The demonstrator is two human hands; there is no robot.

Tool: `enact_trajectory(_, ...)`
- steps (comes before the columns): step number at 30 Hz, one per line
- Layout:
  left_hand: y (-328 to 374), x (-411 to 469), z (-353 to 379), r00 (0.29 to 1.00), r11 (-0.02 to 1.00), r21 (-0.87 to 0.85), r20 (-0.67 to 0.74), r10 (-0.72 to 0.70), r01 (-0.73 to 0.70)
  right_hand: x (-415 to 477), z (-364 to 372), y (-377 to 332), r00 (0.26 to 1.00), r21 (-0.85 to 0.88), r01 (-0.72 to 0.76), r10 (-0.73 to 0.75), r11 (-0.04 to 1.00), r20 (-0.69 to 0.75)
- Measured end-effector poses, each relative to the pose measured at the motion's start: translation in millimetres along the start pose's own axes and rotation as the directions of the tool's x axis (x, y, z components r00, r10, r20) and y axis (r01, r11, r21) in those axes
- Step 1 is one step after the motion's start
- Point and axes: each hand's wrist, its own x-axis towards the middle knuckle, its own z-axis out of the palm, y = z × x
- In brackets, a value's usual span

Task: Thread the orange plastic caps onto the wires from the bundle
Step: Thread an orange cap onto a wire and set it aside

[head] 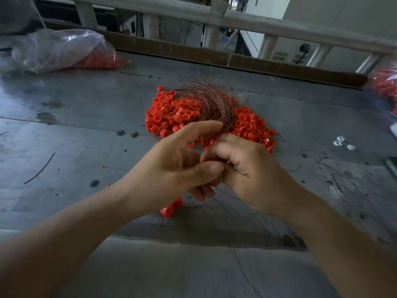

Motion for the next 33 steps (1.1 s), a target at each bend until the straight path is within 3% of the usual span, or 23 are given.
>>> enact_trajectory(7, 2.6, 3.7, -6.7, 0.996, 1.000, -0.015, -0.083, -0.019, 0.018, -1.1, -3.9, -2.2, 1.000, 0.118, -0.029, 0.030, 0.993, -0.007)
enact_trajectory(10, 5.3, 5.4, -12.7, 0.990, 0.992, -0.122, -0.141, 0.006, -0.023, 0.1, -9.1, -0.5, 0.994, 0.115, -0.106, 0.110, 0.988, -0.026)
enact_trajectory(15, 10.6, 6.9, -26.9, 0.984, 0.978, -0.205, -0.176, -0.004, -0.033, -0.2, -16.8, 5.7, 0.990, 0.034, -0.104, 0.106, 0.994, -0.092)
enact_trajectory(19, 13.0, 5.9, -36.3, 0.991, 0.996, -0.080, -0.123, -0.049, 0.039, 0.1, -15.6, 7.4, 0.990, -0.061, -0.124, 0.120, 0.990, -0.072)
enact_trajectory(22, 14.2, 5.1, -42.4, 0.988, 0.982, 0.141, -0.106, -0.115, 0.129, -0.2, -10.2, 8.2, 0.990, -0.094, -0.141, 0.142, 0.986, 0.002)
enact_trajectory(26, 5.6, 6.6, -43.8, 0.980, 0.835, 0.513, -0.091, -0.177, 0.199, 0.6, -1.6, 11.0, 0.969, -0.140, -0.190, 0.208, 0.972, 0.131)
enact_trajectory(30, -1.7, 8.3, -41.7, 0.971, 0.749, 0.623, -0.079, -0.226, 0.225, 0.1, 5.3, 14.8, 0.931, -0.204, -0.215, 0.263, 0.955, 0.252)
enact_trajectory(33, -6.2, 10.8, -47.4, 0.961, 0.746, 0.606, -0.179, -0.209, 0.275, -1.2, 4.2, 15.4, 0.927, -0.211, -0.210, 0.263, 0.955, 0.267)
